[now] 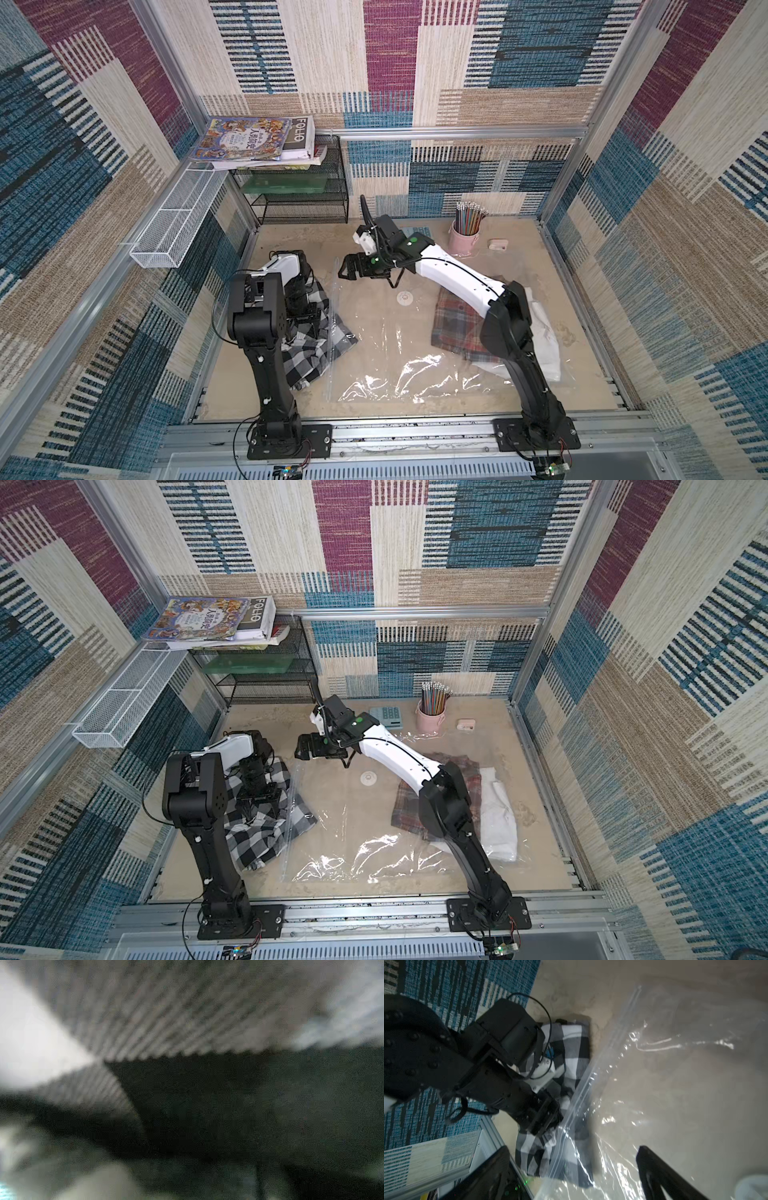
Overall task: Take the shirt out of the vacuum bag
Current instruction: Adjust the vacuum bag at the center of the board.
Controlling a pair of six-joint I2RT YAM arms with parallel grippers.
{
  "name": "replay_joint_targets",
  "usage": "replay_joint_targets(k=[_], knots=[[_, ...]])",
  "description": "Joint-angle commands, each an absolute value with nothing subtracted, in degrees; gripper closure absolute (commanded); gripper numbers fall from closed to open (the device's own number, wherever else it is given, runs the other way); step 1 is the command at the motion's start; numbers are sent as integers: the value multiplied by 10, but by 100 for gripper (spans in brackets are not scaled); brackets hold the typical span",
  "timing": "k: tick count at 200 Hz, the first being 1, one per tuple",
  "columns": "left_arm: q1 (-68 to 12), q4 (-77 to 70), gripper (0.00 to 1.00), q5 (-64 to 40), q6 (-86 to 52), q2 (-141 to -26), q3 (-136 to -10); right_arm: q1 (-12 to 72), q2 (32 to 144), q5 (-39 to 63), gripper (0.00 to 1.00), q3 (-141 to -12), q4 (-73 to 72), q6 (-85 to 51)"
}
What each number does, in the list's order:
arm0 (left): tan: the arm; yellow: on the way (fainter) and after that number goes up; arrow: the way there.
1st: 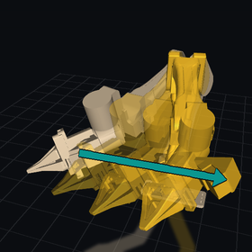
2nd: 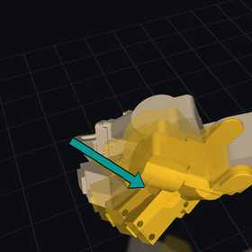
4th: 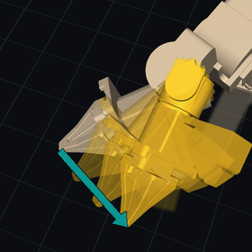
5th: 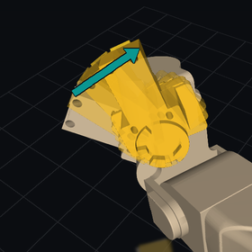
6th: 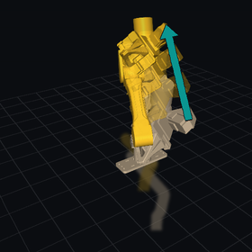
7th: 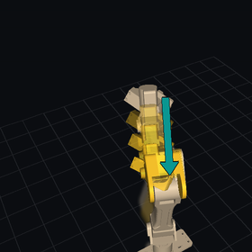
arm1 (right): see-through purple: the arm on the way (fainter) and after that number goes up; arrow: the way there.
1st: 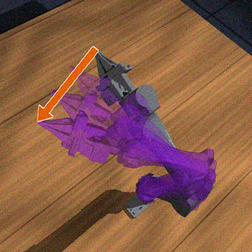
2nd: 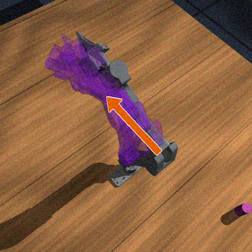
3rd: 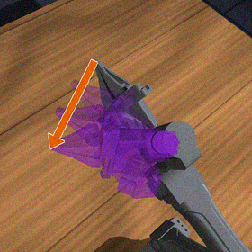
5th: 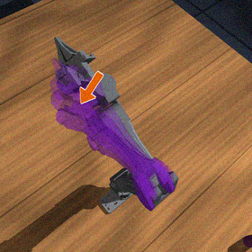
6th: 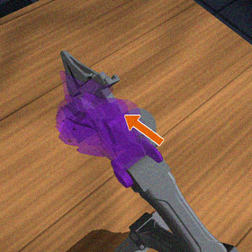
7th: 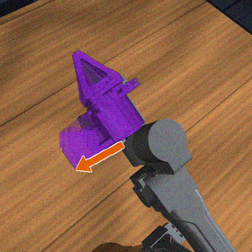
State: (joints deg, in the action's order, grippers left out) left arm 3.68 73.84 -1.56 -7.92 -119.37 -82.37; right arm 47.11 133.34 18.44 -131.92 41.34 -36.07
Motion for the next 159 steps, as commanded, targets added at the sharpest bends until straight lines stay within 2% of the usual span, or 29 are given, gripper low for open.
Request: replay_joint_targets(k=[1,97,159], knots=[[51,662,22,-21,-98,-1192,-817,487,1393,189,2,-1410,518,-355],[86,647,22,-57,-94,-1196,-796,535,1450,177,1,-1405,493,-352],[86,632,23,-75,-96,-1193,-778,544,1474,108,2,-1412,504,-339]])
